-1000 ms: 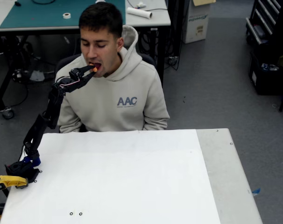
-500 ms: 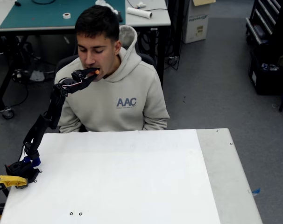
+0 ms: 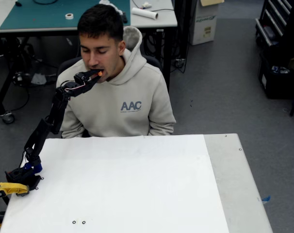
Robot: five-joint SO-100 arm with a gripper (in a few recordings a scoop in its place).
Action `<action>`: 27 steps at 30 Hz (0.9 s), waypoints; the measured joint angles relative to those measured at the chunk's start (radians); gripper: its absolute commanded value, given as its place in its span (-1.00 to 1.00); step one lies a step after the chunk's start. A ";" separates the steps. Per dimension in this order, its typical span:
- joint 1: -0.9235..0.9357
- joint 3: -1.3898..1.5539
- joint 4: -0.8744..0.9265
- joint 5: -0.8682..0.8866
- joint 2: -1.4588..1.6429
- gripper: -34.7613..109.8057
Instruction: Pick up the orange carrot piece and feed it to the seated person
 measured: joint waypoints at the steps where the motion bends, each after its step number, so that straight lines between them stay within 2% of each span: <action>1: 0.000 0.000 0.000 0.000 0.000 -0.39; 5: 0.000 0.000 0.000 0.000 0.000 -0.31; 27: 0.104 0.000 0.000 0.000 0.000 -0.32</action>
